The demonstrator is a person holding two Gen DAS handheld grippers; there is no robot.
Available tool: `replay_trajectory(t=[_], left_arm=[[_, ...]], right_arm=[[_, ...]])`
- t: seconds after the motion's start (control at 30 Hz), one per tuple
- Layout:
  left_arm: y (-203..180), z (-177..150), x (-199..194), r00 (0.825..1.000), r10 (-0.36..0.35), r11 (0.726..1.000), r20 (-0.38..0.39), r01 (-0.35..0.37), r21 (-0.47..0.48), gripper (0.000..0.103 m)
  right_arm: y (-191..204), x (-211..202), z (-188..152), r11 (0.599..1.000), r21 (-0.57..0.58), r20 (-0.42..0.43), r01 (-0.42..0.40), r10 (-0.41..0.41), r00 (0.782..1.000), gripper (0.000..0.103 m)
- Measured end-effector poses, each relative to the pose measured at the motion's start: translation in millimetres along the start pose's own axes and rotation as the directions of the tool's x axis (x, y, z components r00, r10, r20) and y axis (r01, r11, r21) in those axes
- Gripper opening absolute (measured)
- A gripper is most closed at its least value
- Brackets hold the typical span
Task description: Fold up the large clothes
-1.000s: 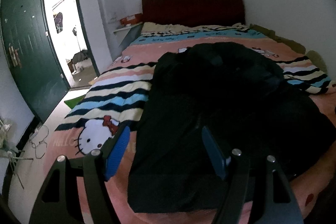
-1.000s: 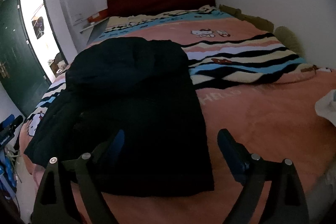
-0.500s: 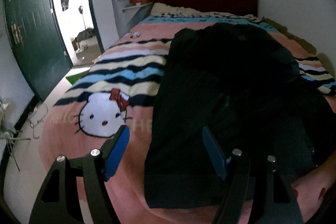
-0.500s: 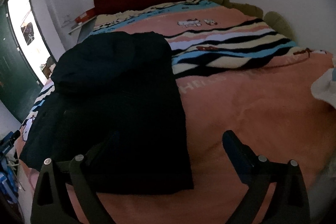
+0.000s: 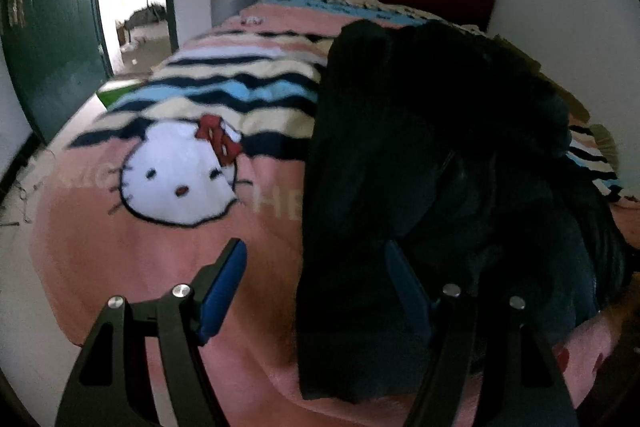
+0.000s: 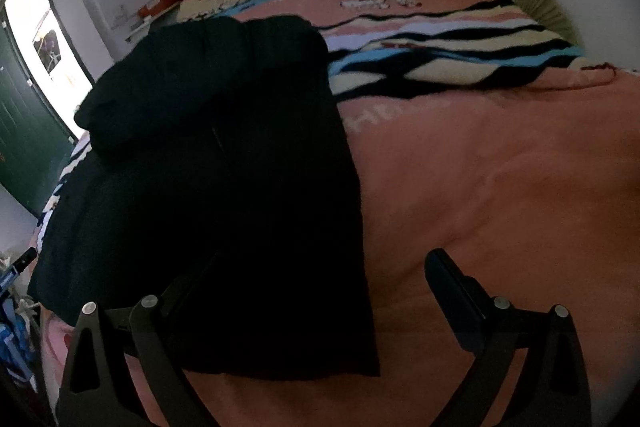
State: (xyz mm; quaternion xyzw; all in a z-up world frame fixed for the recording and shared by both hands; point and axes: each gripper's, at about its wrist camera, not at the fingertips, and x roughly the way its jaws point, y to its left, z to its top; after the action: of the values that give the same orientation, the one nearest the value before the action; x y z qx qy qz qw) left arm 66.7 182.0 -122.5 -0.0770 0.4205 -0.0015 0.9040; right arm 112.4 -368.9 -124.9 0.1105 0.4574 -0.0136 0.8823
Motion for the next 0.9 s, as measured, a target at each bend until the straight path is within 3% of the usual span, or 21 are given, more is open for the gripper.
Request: replay_trajectory(t=[0.17,0.23,0.37,0.43,0.67,0.9], left_arm=[[13.4,-5.0,16.2,0.994,-0.098,0.993,-0.054,0.094,-0.064,0.070],[19.5,-7.4,22.0,0.982,-0.172,0.980,-0.075,0.163,-0.113,0.070],[27.7,-14.5,32.7,0.943,-0.313,0.937,-0.112,0.288,-0.195,0.071],[24.0,-19.4,37.3,0.902,-0.412,0.898,-0.128,0.379,-0.222,0.071],[12.2,-27.3,44.0,0.871,-0.464,0.874,-0.162,0.420,-0.244,0.073],[23.9,-32.0,57.3,0.813,-0.559,0.801,-0.162,0.479,-0.360,0.073]], right_arm=[[-4.1,15.2,1.9,0.999,0.016,-0.046,-0.032,0.033,0.998,0.102],[-7.4,21.6,2.6,0.998,0.034,-0.068,-0.056,0.058,0.996,0.102],[-14.3,33.5,2.2,0.988,0.088,-0.113,-0.125,0.135,0.984,0.102],[-13.2,36.3,2.2,0.985,0.092,-0.123,-0.148,0.159,0.980,0.102],[-1.0,41.8,1.0,0.969,0.083,-0.150,-0.232,0.242,0.959,0.102],[-3.6,40.7,-0.6,0.954,0.101,-0.149,-0.283,0.296,0.943,0.102]])
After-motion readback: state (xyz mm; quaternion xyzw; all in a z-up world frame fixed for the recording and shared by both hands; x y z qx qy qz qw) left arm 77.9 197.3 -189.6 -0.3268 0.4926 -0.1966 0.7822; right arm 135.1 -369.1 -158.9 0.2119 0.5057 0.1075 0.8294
